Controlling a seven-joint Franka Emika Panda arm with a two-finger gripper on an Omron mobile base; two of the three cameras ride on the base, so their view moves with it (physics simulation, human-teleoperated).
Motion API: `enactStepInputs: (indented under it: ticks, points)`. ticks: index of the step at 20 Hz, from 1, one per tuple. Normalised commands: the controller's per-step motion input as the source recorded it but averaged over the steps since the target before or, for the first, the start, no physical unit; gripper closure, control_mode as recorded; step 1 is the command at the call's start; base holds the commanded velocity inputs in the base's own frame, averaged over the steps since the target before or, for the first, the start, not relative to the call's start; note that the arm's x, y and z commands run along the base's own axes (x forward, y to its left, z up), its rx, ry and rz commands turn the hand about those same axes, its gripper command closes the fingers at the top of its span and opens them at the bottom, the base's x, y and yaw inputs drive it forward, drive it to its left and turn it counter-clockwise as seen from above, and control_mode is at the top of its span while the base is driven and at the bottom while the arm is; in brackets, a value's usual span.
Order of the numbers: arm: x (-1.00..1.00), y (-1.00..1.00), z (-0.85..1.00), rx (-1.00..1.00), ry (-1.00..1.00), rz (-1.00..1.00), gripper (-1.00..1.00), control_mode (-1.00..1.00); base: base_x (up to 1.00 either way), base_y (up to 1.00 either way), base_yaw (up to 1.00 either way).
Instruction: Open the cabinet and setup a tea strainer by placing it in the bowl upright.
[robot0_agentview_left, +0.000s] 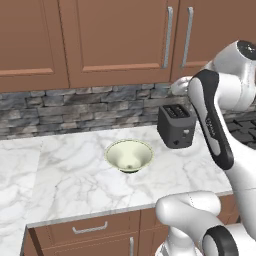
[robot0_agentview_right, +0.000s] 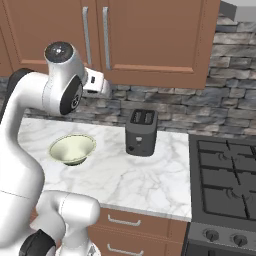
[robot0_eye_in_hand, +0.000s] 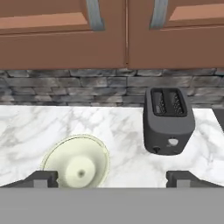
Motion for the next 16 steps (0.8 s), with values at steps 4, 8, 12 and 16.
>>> enactStepInputs:
  ticks: [4,8,12,16]
  points:
    - [0.00,-0.38,0.51,-0.06,-0.16,-0.04,-1.00,-1.00,0.00,0.00,0.00]
    - [0.06,-0.41,0.57,-0.05,-0.18,-0.02,-1.00,-1.00,0.00,0.00,0.00]
    - [0.43,-0.06,0.28,-0.09,-0.36,-0.10,-1.00,-1.00,0.00,0.00,0.00]
    - [0.79,-0.06,0.26,-0.09,-0.22,-0.07,-1.00,-1.00,0.00,0.00,0.00]
